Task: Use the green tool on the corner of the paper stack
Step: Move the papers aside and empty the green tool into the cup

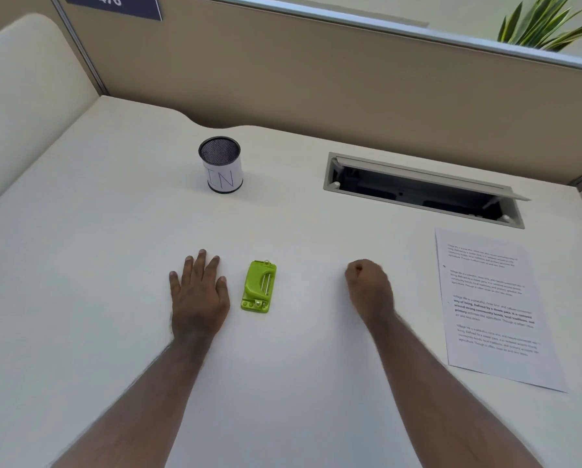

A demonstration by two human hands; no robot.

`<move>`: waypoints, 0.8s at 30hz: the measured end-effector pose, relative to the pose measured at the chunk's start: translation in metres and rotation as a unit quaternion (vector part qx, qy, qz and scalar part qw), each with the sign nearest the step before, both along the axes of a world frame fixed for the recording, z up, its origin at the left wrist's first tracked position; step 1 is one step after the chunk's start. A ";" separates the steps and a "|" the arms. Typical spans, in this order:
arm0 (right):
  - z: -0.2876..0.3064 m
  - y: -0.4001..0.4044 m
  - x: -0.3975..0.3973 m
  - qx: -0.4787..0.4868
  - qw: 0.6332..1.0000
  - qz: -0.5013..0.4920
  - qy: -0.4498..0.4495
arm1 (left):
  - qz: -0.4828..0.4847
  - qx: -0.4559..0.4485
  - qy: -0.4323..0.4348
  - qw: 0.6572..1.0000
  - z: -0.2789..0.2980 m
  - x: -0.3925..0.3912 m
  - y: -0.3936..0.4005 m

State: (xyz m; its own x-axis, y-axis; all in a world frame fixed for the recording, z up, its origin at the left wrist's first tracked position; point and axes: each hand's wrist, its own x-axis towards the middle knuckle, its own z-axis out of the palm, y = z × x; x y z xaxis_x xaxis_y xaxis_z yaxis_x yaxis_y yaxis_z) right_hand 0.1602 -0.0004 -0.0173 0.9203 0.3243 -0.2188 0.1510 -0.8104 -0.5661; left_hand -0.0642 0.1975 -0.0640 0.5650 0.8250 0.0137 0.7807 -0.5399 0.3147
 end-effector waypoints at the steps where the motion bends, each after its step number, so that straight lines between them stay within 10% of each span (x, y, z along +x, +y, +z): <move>1: -0.001 -0.006 0.004 0.028 1.000 -0.011 0.004 | -0.001 0.000 0.000 1.000 0.000 0.000 0.000; 12: -0.008 -0.016 0.002 0.025 0.987 0.160 0.005 | 0.001 0.000 0.000 1.000 0.001 0.000 0.001; 24: 0.016 0.016 0.039 -0.114 0.884 0.445 -0.083 | 0.003 -0.004 0.005 1.000 0.003 0.000 -0.001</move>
